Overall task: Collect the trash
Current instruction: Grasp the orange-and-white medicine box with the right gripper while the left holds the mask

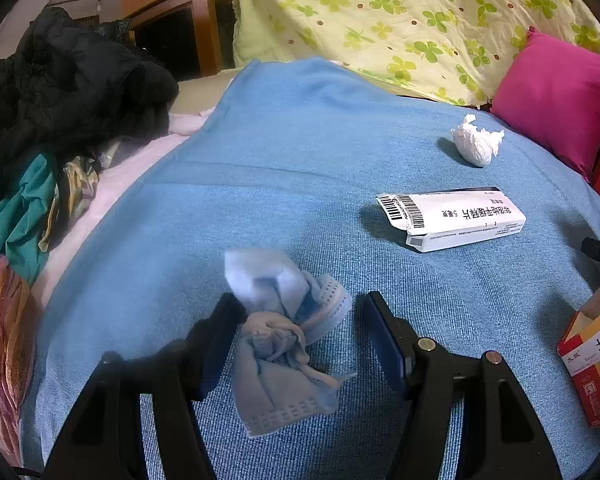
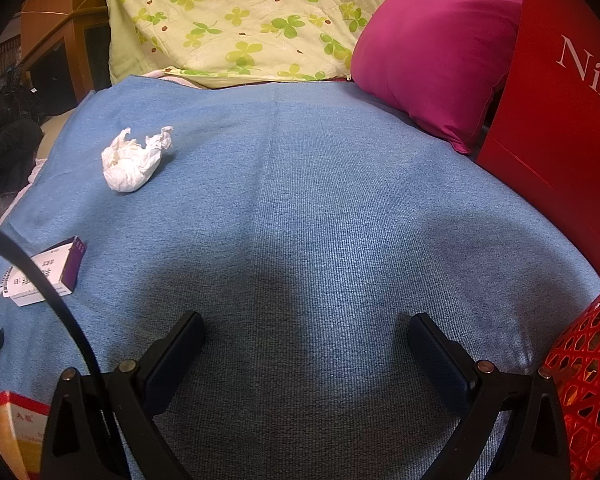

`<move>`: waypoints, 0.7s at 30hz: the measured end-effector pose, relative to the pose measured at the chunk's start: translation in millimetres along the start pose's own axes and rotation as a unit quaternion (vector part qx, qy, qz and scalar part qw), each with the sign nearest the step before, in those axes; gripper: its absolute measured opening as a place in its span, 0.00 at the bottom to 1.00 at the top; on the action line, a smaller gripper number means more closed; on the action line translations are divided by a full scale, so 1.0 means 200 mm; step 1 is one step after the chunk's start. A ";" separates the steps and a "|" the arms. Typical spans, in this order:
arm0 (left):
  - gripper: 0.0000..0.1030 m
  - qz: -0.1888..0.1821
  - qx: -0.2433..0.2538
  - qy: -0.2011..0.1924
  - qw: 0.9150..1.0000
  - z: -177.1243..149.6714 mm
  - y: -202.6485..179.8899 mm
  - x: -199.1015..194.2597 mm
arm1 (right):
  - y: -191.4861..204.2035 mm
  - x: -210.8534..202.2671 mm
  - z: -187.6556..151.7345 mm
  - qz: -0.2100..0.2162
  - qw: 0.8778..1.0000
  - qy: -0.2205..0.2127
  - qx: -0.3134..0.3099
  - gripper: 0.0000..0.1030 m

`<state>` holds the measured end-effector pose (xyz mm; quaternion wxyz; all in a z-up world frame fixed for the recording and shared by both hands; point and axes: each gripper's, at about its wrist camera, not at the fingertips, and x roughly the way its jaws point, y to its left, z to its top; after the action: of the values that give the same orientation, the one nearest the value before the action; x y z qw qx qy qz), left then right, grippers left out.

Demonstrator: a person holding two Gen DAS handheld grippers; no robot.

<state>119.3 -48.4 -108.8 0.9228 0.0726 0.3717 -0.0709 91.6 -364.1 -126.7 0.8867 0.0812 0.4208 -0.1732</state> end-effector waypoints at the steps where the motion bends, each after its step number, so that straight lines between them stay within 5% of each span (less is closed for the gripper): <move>1: 0.64 0.000 0.000 0.000 1.000 0.00 0.00 0.00 | 0.00 0.00 0.00 0.000 1.000 0.000 0.000 1.00; 21: 0.65 0.002 0.000 -0.001 1.000 -0.01 0.00 0.00 | 0.01 0.00 0.01 -0.014 0.999 0.015 0.025 1.00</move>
<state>118.3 -48.7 -109.6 0.9232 0.0733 0.3710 -0.0689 93.9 -362.0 -124.7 0.8754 0.1005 0.4307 -0.1950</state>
